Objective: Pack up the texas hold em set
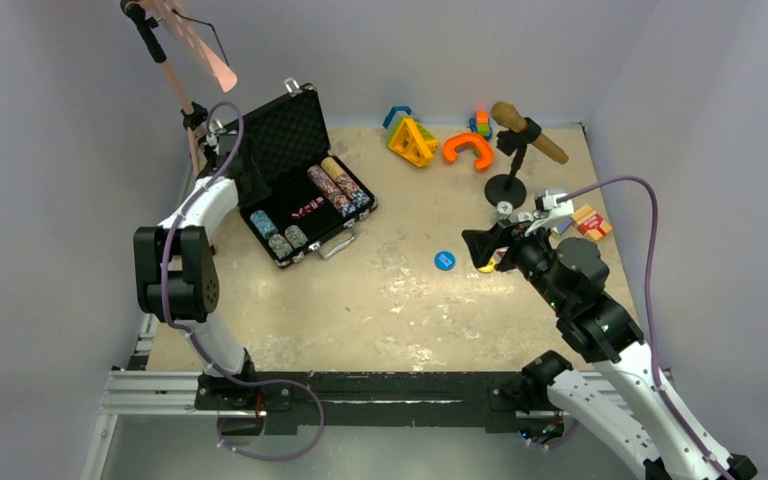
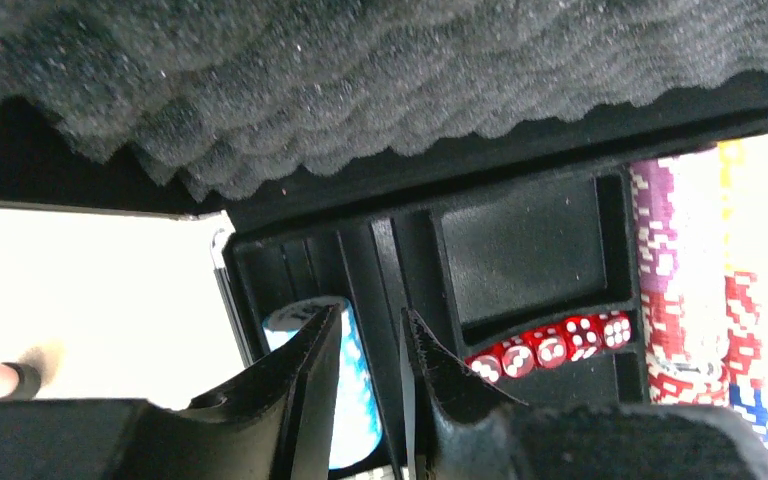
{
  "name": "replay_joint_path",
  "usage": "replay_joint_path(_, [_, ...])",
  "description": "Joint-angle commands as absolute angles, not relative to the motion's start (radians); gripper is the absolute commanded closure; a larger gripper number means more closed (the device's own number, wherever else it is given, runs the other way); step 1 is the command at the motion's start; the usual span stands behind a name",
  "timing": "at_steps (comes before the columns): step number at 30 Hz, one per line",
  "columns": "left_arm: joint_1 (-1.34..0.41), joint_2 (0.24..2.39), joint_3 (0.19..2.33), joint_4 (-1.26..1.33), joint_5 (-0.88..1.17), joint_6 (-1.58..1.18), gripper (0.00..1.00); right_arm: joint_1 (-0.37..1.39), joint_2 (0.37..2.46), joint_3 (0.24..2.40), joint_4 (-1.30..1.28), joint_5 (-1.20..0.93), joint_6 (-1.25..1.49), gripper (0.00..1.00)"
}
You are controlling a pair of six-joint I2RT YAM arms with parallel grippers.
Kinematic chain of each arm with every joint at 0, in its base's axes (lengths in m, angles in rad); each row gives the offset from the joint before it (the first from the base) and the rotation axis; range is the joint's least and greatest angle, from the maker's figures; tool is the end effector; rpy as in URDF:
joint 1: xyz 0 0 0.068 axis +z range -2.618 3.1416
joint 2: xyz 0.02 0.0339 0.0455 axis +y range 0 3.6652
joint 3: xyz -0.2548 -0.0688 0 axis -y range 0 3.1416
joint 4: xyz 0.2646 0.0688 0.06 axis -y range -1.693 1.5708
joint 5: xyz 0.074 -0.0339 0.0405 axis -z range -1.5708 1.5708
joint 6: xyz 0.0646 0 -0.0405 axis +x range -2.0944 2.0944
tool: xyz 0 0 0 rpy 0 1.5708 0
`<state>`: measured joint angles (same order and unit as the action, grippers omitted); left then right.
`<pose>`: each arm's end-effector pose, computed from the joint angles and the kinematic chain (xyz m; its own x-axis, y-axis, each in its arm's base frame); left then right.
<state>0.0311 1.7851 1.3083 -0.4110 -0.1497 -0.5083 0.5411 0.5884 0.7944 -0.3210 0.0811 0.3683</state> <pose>0.4233 0.0228 0.1874 -0.6165 -0.5007 -0.6076 -0.4864 0.8491 -0.2061 0.1675 0.0945 0.3519 -0.2518 0.2674 -0.9301 -0.3792 0.8570 0.3490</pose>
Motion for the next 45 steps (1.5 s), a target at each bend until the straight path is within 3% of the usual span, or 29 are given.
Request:
replay_joint_path(1, [0.008, 1.713, 1.22, -0.444, -0.133, -0.591, 0.67, 0.54, 0.557, 0.771, -0.277, 0.099, 0.389, 0.19])
replay_joint_path(13, [-0.044, 1.389, 1.044, -0.45, -0.097, -0.567, 0.47, 0.539, 0.772, 0.757, -0.019, -0.041, 0.37, 0.2])
replay_joint_path(20, [-0.06, 1.452, 1.065, -0.461, -0.171, -0.547, 0.44, 0.549, 0.916, 0.757, 0.16, -0.164, 0.412, 0.25])
replay_joint_path(30, [-0.058, 1.537, 1.023, -0.355, -0.194, -0.734, 0.04, 0.552, 0.873, 0.711, 0.165, -0.135, 0.397, 0.23])
replay_joint_path(38, [-0.058, 1.583, 1.021, -0.365, -0.308, -0.811, 0.1, 0.552, 0.83, 0.678, 0.167, -0.126, 0.386, 0.24])
replay_joint_path(45, [-0.057, 1.658, 1.105, -0.402, -0.336, -0.848, 0.28, 0.552, 0.815, 0.666, 0.158, -0.126, 0.375, 0.24])
